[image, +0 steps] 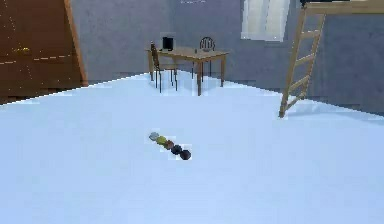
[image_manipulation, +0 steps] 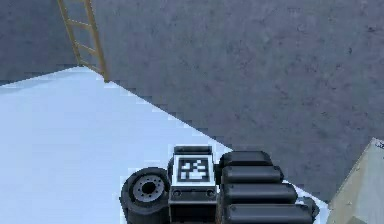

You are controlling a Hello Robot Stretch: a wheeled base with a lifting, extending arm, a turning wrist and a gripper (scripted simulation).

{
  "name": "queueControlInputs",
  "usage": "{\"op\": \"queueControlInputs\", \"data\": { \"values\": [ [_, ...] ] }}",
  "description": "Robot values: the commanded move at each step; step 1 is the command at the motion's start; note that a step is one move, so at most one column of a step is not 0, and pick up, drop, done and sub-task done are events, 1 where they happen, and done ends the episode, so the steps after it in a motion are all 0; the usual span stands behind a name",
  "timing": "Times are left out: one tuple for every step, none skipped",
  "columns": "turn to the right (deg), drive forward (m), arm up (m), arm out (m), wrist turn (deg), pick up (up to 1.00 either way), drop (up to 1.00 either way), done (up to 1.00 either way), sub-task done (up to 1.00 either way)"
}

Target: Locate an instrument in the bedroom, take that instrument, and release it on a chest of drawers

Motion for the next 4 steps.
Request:
{"op": "queueControlInputs", "data": {
  "values": [
    [42.0, 0.00, 0.00, 0.00, 0.0, 0.00, 0.00, 0.00, 0.00],
    [0.0, 0.20, 0.00, 0.00, 0.0, 0.00, 0.00, 0.00, 0.00],
    [39.0, 0.00, 0.00, 0.00, 0.0, 0.00, 0.00, 0.00, 0.00],
    [0.0, 0.20, 0.00, 0.00, 0.0, 0.00, 0.00, 0.00, 0.00]
  ]
}}
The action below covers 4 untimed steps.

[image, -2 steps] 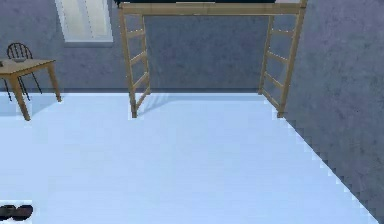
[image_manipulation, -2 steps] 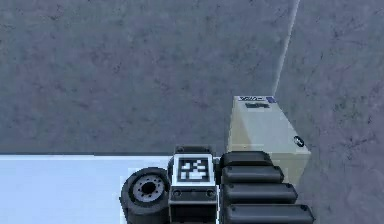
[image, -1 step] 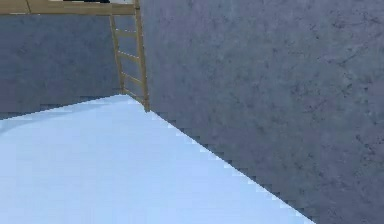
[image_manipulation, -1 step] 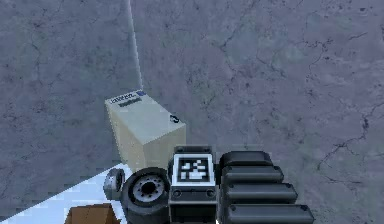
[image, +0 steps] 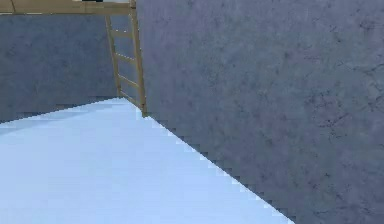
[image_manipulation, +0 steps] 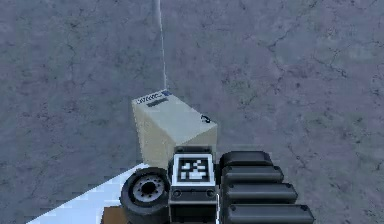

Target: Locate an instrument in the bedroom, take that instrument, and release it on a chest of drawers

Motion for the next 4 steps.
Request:
{"op": "queueControlInputs", "data": {
  "values": [
    [45.0, 0.00, 0.00, 0.00, 0.0, 0.00, 0.00, 0.00, 0.00],
    [3.0, 0.00, 0.00, 0.00, 0.0, 0.00, 0.00, 0.00, 0.00],
    [0.0, 0.25, 0.00, 0.00, 0.0, 0.00, 0.00, 0.00, 0.00],
    [45.0, 0.00, 0.00, 0.00, 0.0, 0.00, 0.00, 0.00, 0.00]
  ]
}}
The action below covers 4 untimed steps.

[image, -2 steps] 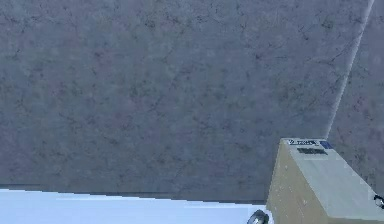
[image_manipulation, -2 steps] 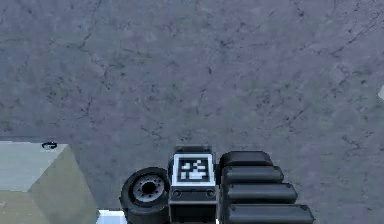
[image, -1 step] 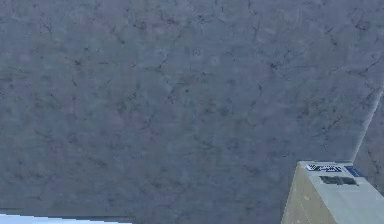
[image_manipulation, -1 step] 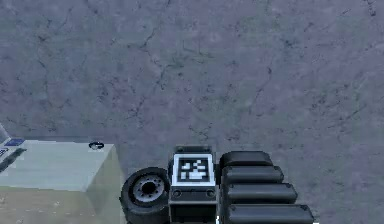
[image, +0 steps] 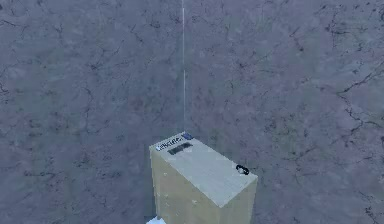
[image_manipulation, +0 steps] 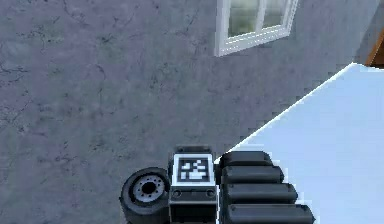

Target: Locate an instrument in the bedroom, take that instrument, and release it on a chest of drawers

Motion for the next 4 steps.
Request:
{"op": "queueControlInputs", "data": {
  "values": [
    [15.0, 0.00, 0.00, 0.00, 0.0, 0.00, 0.00, 0.00, 0.00],
    [0.0, 0.25, 0.00, 0.00, 0.0, 0.00, 0.00, 0.00, 0.00],
    [-45.0, 0.00, 0.00, 0.00, 0.0, 0.00, 0.00, 0.00, 0.00],
    [-45.0, 0.00, 0.00, 0.00, 0.0, 0.00, 0.00, 0.00, 0.00]
  ]
}}
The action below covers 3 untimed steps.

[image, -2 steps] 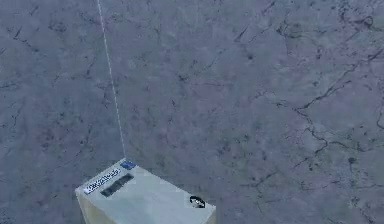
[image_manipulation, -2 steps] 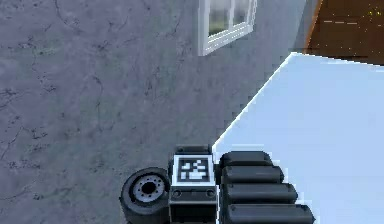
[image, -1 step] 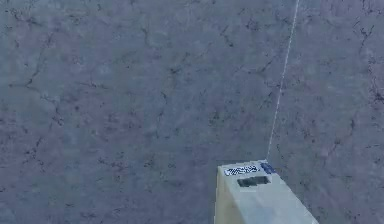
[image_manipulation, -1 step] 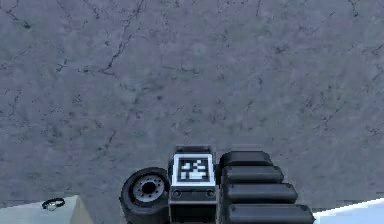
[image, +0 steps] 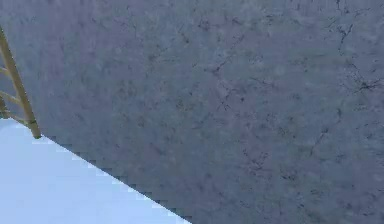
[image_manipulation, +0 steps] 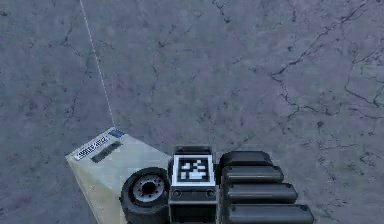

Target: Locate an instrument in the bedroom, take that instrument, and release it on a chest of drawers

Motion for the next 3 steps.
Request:
{"op": "queueControlInputs", "data": {
  "values": [
    [-39.0, 0.00, 0.00, 0.00, 0.0, 0.00, 0.00, 0.00, 0.00],
    [-6.0, 0.00, 0.00, 0.00, 0.0, 0.00, 0.00, 0.00, 0.00],
    [45.0, 0.00, 0.00, 0.00, 0.0, 0.00, 0.00, 0.00, 0.00]
  ]
}}
